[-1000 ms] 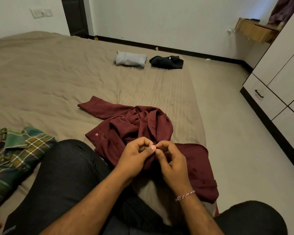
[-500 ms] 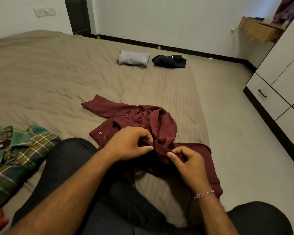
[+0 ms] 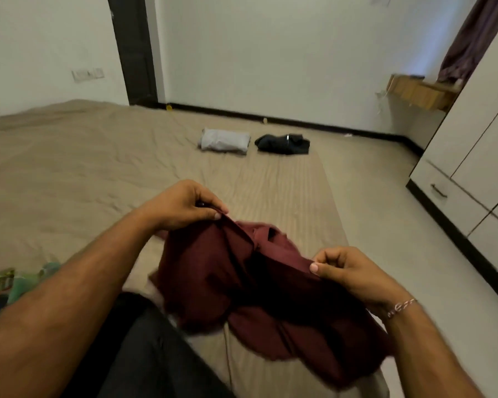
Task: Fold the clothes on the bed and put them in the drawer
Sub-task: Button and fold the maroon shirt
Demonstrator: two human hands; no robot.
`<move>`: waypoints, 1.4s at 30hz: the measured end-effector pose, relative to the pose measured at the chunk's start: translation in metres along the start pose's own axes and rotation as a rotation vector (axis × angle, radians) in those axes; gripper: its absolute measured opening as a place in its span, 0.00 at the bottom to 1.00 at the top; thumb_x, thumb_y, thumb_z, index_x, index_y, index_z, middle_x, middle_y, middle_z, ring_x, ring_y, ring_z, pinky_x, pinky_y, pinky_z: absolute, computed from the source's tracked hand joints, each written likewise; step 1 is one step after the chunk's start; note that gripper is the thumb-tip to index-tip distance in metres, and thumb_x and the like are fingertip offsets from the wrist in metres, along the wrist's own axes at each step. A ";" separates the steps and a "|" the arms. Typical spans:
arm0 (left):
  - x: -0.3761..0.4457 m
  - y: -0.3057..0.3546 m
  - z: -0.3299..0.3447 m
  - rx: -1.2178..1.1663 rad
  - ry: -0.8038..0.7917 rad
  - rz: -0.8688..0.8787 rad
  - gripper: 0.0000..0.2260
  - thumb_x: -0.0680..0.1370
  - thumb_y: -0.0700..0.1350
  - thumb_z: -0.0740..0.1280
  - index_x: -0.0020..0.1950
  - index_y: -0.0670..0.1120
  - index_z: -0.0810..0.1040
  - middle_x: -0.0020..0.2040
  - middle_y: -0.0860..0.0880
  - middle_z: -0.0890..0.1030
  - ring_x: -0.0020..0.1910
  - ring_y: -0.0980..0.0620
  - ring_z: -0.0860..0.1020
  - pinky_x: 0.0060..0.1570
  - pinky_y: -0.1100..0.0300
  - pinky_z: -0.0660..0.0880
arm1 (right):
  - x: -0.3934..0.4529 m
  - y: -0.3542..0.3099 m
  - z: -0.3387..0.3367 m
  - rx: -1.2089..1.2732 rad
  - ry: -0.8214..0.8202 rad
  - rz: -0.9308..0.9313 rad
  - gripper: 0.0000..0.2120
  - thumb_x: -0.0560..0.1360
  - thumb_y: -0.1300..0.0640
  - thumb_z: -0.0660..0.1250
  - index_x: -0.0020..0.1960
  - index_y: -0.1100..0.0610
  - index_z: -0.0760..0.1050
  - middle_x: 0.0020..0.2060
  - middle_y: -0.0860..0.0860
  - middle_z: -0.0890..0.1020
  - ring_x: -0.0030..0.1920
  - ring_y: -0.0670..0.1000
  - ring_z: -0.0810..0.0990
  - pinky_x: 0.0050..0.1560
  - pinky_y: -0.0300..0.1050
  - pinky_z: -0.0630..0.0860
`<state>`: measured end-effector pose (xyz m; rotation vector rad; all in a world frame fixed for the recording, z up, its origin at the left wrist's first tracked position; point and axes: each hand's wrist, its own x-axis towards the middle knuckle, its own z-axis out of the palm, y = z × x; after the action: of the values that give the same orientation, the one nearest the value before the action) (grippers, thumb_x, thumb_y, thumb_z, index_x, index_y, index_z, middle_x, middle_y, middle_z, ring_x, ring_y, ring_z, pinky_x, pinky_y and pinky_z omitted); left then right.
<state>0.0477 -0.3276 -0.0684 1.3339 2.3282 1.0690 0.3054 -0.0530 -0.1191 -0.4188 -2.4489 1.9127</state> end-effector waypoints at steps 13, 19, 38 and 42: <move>0.040 0.088 0.028 0.235 0.866 0.293 0.10 0.78 0.43 0.72 0.57 0.56 0.85 0.50 0.58 0.83 0.47 0.59 0.81 0.45 0.59 0.80 | 0.042 -0.119 -0.006 -0.604 0.923 -0.537 0.04 0.74 0.52 0.74 0.42 0.49 0.80 0.36 0.41 0.82 0.38 0.41 0.80 0.39 0.39 0.75; -0.070 0.023 0.191 -0.411 0.647 -0.237 0.15 0.74 0.35 0.76 0.46 0.58 0.88 0.46 0.60 0.86 0.49 0.60 0.84 0.55 0.65 0.78 | -0.008 0.044 0.088 -0.163 0.466 -0.040 0.07 0.74 0.57 0.77 0.38 0.51 0.82 0.33 0.47 0.84 0.35 0.44 0.80 0.40 0.42 0.76; -0.119 0.042 0.251 -0.948 0.551 -0.414 0.07 0.75 0.33 0.75 0.48 0.44 0.86 0.43 0.42 0.87 0.43 0.47 0.85 0.47 0.56 0.82 | -0.052 0.087 0.153 0.255 0.617 -0.078 0.03 0.75 0.65 0.76 0.47 0.59 0.83 0.40 0.56 0.86 0.39 0.46 0.82 0.43 0.42 0.81; -0.118 0.043 0.251 -0.936 0.565 -0.407 0.06 0.75 0.33 0.75 0.47 0.43 0.87 0.43 0.44 0.87 0.44 0.49 0.86 0.46 0.58 0.82 | -0.053 0.089 0.152 0.208 0.619 -0.118 0.04 0.74 0.65 0.76 0.47 0.59 0.84 0.39 0.56 0.85 0.38 0.46 0.81 0.42 0.40 0.81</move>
<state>0.2753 -0.2938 -0.2291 0.2133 1.7861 2.1589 0.3490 -0.1895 -0.2349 -0.7095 -1.8233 1.6429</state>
